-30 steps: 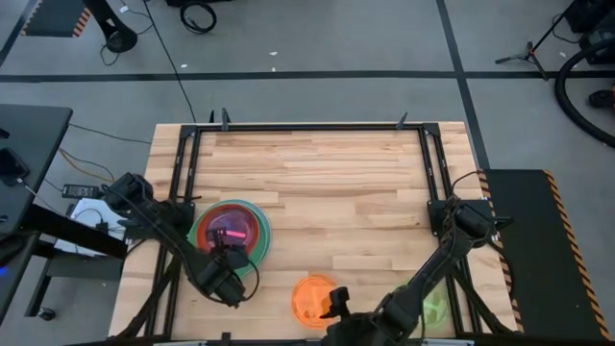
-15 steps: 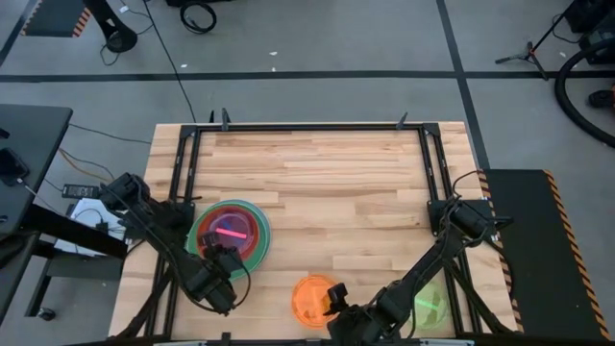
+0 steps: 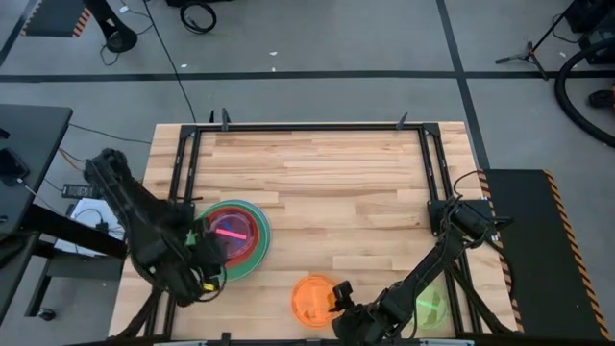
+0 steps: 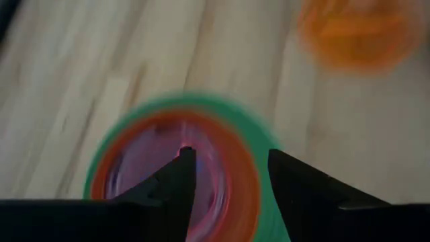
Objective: Stack plastic plates
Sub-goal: Stack the light orange plate on top of the pink plate
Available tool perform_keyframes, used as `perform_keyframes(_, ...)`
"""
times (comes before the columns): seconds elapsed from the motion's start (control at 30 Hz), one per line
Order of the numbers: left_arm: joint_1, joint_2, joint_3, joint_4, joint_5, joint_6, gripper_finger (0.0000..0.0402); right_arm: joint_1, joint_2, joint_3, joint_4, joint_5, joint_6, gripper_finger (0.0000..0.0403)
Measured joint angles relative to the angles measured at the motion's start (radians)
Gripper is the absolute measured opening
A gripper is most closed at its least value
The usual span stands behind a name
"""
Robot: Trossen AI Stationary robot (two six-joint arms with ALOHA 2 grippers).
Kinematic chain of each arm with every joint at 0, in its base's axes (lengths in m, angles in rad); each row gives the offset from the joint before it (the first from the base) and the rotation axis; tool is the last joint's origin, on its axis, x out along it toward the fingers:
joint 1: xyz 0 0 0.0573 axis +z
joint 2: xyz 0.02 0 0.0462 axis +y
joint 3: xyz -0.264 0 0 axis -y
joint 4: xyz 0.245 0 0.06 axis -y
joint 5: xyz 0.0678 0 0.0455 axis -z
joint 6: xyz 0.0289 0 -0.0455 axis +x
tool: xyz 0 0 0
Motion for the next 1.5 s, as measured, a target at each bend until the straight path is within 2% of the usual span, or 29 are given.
perform_keyframes(0.17, 0.010, -0.078, 0.004, 0.193, -0.113, 0.235, 0.0175, 0.005, 0.031, 0.004, -0.015, 0.001, 0.037, 0.0201)
perform_keyframes(0.37, 0.061, -0.094, 0.004, 0.405, -0.120, 0.531, 0.0172, 0.006, 0.132, 0.066, -0.058, 0.005, -0.032, 0.0201)
perform_keyframes(0.5, 0.110, -0.094, 0.004, 0.419, -0.119, 0.626, 0.0172, 0.007, 0.174, 0.134, -0.177, 0.052, -0.035, 0.0201)
perform_keyframes(0.67, 0.156, -0.093, 0.003, 0.430, -0.122, 0.663, 0.0172, -0.004, 0.184, 0.153, -0.218, 0.054, -0.015, 0.0194)
perform_keyframes(0.83, 0.149, -0.064, 0.003, 0.485, -0.120, 0.674, 0.0172, -0.005, 0.185, 0.151, -0.223, 0.054, -0.054, 0.0157)
perform_keyframes(1.1, 0.119, 0.094, 0.002, 0.512, -0.115, 0.635, 0.0172, -0.006, 0.187, 0.148, -0.203, 0.026, -0.188, 0.0087)
perform_keyframes(1.37, 0.123, 0.226, 0.002, 0.535, -0.117, 0.589, 0.0178, -0.022, 0.188, 0.147, -0.189, 0.021, -0.215, 0.0016)
perform_keyframes(1.5, 0.127, 0.258, 0.002, 0.580, -0.118, 0.599, 0.0204, -0.027, 0.178, 0.152, -0.210, 0.042, -0.210, 0.0009)
